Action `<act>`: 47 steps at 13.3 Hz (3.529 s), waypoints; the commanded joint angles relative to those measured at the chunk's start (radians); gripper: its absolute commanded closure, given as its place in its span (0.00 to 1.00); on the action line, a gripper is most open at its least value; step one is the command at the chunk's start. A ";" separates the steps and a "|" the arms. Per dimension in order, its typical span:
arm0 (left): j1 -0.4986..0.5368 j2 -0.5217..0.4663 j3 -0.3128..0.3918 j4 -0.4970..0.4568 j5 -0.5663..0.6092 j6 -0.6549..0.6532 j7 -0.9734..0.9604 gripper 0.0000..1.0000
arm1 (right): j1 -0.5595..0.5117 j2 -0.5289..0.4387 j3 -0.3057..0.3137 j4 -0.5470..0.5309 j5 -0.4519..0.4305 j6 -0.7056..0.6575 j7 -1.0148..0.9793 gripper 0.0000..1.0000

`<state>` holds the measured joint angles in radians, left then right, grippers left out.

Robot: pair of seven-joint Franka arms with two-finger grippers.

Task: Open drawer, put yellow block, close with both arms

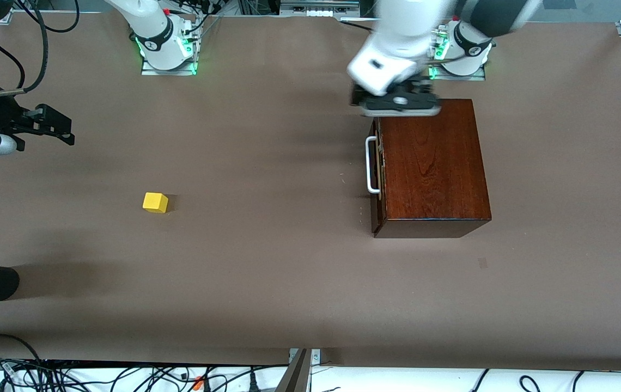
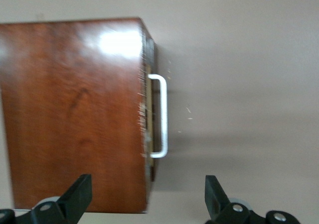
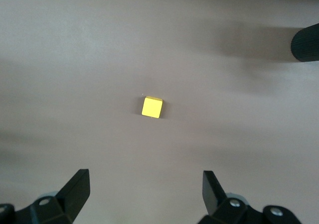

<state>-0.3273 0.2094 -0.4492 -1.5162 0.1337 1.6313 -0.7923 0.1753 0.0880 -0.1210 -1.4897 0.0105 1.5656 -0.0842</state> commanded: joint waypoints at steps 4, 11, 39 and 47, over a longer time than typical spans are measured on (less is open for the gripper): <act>-0.144 0.229 0.007 0.140 0.127 -0.004 -0.120 0.00 | -0.005 0.001 0.004 0.009 0.022 -0.004 -0.012 0.00; -0.136 0.340 0.017 0.122 0.257 0.064 -0.061 0.00 | 0.000 0.001 0.011 0.011 0.023 -0.001 -0.012 0.00; -0.147 0.488 0.027 0.056 0.356 0.203 -0.254 0.00 | -0.031 0.042 -0.003 0.008 0.019 0.057 -0.014 0.00; -0.206 0.553 0.026 0.139 0.350 0.235 -0.308 0.00 | -0.020 0.110 0.006 -0.119 0.022 0.091 -0.055 0.00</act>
<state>-0.4909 0.7033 -0.4078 -1.4467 0.4856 1.8166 -1.0556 0.1474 0.2121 -0.1241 -1.5439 0.0126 1.6221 -0.1361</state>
